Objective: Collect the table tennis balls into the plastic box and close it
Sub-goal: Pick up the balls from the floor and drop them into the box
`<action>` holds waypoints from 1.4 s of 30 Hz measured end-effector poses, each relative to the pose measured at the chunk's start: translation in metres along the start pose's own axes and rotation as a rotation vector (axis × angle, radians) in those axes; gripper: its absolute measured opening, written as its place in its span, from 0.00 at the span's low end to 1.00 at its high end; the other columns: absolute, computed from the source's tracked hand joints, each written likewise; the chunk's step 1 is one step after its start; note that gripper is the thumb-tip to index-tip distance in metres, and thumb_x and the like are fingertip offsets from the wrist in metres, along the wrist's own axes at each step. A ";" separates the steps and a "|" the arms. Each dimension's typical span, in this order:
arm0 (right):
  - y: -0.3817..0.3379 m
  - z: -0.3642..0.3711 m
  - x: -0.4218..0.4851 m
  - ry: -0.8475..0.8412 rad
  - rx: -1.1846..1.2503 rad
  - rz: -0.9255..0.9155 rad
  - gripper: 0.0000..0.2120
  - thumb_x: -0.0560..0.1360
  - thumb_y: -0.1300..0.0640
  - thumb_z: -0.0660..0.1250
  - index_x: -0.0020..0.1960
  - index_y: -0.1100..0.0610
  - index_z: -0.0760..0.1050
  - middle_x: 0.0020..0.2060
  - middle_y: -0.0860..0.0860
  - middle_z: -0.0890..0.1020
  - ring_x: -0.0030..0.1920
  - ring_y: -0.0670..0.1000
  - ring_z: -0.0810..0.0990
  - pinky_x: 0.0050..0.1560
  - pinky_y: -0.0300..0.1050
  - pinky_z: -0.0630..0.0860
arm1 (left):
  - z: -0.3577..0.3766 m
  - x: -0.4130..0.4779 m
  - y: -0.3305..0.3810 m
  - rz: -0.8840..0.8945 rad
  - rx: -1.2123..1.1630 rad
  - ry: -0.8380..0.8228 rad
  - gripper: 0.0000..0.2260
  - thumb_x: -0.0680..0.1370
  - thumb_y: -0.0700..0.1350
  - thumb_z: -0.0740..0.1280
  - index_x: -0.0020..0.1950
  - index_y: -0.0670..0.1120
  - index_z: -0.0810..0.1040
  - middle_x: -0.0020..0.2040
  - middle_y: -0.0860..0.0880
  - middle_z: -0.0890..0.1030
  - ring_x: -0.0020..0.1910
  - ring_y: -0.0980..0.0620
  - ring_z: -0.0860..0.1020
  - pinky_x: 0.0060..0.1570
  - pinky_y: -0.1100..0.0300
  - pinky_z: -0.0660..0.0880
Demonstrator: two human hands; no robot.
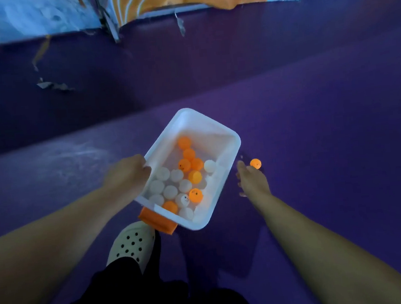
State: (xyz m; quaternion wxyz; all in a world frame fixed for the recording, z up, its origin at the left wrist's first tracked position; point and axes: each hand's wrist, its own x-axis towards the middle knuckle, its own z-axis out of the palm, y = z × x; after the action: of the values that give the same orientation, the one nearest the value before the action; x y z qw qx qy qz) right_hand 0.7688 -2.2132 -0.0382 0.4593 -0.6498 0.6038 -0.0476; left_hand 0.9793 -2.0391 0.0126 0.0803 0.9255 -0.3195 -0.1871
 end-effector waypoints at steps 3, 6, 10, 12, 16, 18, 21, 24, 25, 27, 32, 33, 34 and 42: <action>0.021 0.000 0.029 0.050 -0.207 -0.019 0.16 0.77 0.45 0.54 0.38 0.53 0.69 0.37 0.53 0.74 0.36 0.53 0.73 0.38 0.47 0.73 | 0.013 0.018 -0.006 -0.032 -0.010 0.008 0.06 0.78 0.45 0.56 0.47 0.44 0.69 0.43 0.45 0.75 0.42 0.43 0.74 0.39 0.56 0.67; 0.032 -0.004 0.063 0.041 -0.418 -0.090 0.13 0.77 0.53 0.60 0.60 0.55 0.73 0.57 0.54 0.74 0.51 0.57 0.76 0.45 0.47 0.72 | 0.025 0.032 -0.010 -0.034 -0.029 0.027 0.08 0.78 0.46 0.55 0.45 0.42 0.69 0.42 0.44 0.75 0.43 0.41 0.75 0.39 0.55 0.68; 0.036 0.000 0.098 -0.050 -0.650 -0.099 0.24 0.77 0.56 0.60 0.72 0.52 0.62 0.77 0.54 0.50 0.73 0.60 0.57 0.64 0.55 0.67 | 0.039 0.040 -0.014 -0.014 -0.064 0.047 0.09 0.79 0.46 0.56 0.42 0.43 0.65 0.37 0.46 0.71 0.39 0.43 0.72 0.37 0.55 0.65; 0.040 0.005 0.111 -0.098 -0.732 -0.071 0.26 0.78 0.58 0.59 0.74 0.51 0.58 0.77 0.52 0.43 0.75 0.60 0.52 0.66 0.56 0.66 | 0.048 0.039 -0.018 -0.005 -0.066 0.059 0.09 0.80 0.46 0.56 0.42 0.43 0.65 0.34 0.48 0.70 0.38 0.44 0.72 0.36 0.56 0.66; 0.050 0.015 0.122 -0.107 -0.763 -0.024 0.26 0.77 0.63 0.58 0.74 0.55 0.59 0.77 0.50 0.40 0.71 0.62 0.60 0.63 0.52 0.68 | 0.056 0.036 -0.027 -0.010 -0.054 0.051 0.10 0.80 0.47 0.55 0.45 0.42 0.67 0.37 0.47 0.72 0.40 0.42 0.75 0.37 0.55 0.68; 0.050 0.018 0.122 -0.062 -0.773 -0.041 0.26 0.76 0.67 0.59 0.73 0.57 0.62 0.77 0.50 0.43 0.69 0.63 0.62 0.61 0.52 0.68 | 0.058 0.036 -0.032 -0.008 -0.064 0.063 0.10 0.80 0.47 0.55 0.45 0.42 0.67 0.37 0.46 0.73 0.39 0.42 0.75 0.36 0.55 0.69; 0.046 0.018 0.120 -0.028 -0.730 -0.082 0.26 0.76 0.69 0.57 0.73 0.57 0.63 0.76 0.51 0.47 0.68 0.63 0.61 0.62 0.54 0.68 | 0.066 0.039 -0.034 -0.020 -0.077 0.057 0.10 0.80 0.48 0.55 0.44 0.42 0.67 0.35 0.46 0.73 0.38 0.42 0.75 0.33 0.56 0.66; 0.038 0.027 0.099 0.157 -0.494 -0.247 0.23 0.77 0.68 0.57 0.68 0.54 0.70 0.74 0.50 0.57 0.68 0.58 0.64 0.60 0.50 0.69 | 0.078 0.045 -0.030 -0.049 -0.125 0.042 0.11 0.80 0.48 0.54 0.43 0.42 0.66 0.32 0.48 0.70 0.36 0.43 0.72 0.31 0.55 0.64; 0.030 0.031 0.087 0.250 -0.395 -0.308 0.21 0.77 0.67 0.58 0.66 0.53 0.72 0.72 0.50 0.60 0.67 0.56 0.65 0.60 0.49 0.70 | 0.080 0.046 -0.027 -0.066 -0.140 0.028 0.11 0.80 0.48 0.54 0.42 0.43 0.65 0.32 0.49 0.68 0.36 0.43 0.72 0.31 0.55 0.64; 0.010 0.036 0.060 0.366 -0.209 -0.431 0.17 0.77 0.65 0.60 0.62 0.51 0.76 0.67 0.49 0.66 0.65 0.49 0.69 0.59 0.45 0.72 | 0.082 0.046 -0.019 -0.107 -0.172 0.000 0.11 0.80 0.48 0.54 0.42 0.43 0.65 0.31 0.50 0.68 0.35 0.44 0.71 0.32 0.55 0.64; -0.051 0.023 0.001 0.133 -0.076 -0.600 0.21 0.77 0.57 0.64 0.65 0.38 0.68 0.61 0.44 0.69 0.49 0.36 0.71 0.52 0.35 0.74 | 0.053 0.037 0.020 -0.156 -0.183 -0.072 0.09 0.81 0.48 0.54 0.44 0.44 0.65 0.37 0.48 0.72 0.37 0.46 0.72 0.31 0.56 0.63; -0.065 0.017 -0.005 0.089 -0.119 -0.554 0.24 0.77 0.55 0.64 0.67 0.35 0.62 0.64 0.44 0.69 0.51 0.37 0.71 0.53 0.40 0.75 | 0.042 0.035 0.029 -0.164 -0.183 -0.089 0.09 0.81 0.47 0.54 0.44 0.45 0.65 0.37 0.48 0.72 0.37 0.47 0.71 0.30 0.56 0.61; -0.080 0.010 -0.012 0.073 -0.170 -0.475 0.30 0.76 0.54 0.65 0.70 0.34 0.55 0.66 0.45 0.67 0.54 0.39 0.71 0.55 0.46 0.75 | 0.029 0.031 0.037 -0.172 -0.187 -0.102 0.09 0.81 0.47 0.54 0.44 0.45 0.65 0.37 0.48 0.72 0.37 0.47 0.71 0.29 0.57 0.61; -0.206 -0.048 -0.111 0.103 -0.592 -0.274 0.38 0.74 0.59 0.67 0.75 0.44 0.48 0.73 0.51 0.54 0.67 0.55 0.60 0.67 0.54 0.64 | -0.138 -0.031 0.053 -0.270 -0.248 -0.080 0.09 0.81 0.47 0.54 0.44 0.44 0.65 0.38 0.47 0.72 0.38 0.45 0.71 0.35 0.55 0.65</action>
State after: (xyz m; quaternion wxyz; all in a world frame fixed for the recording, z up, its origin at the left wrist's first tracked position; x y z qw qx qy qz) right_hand 0.8628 -2.1786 0.1786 0.2086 -0.8270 0.5208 0.0361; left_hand 0.9816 -2.0576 0.1623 0.1551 0.9349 -0.1697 -0.2706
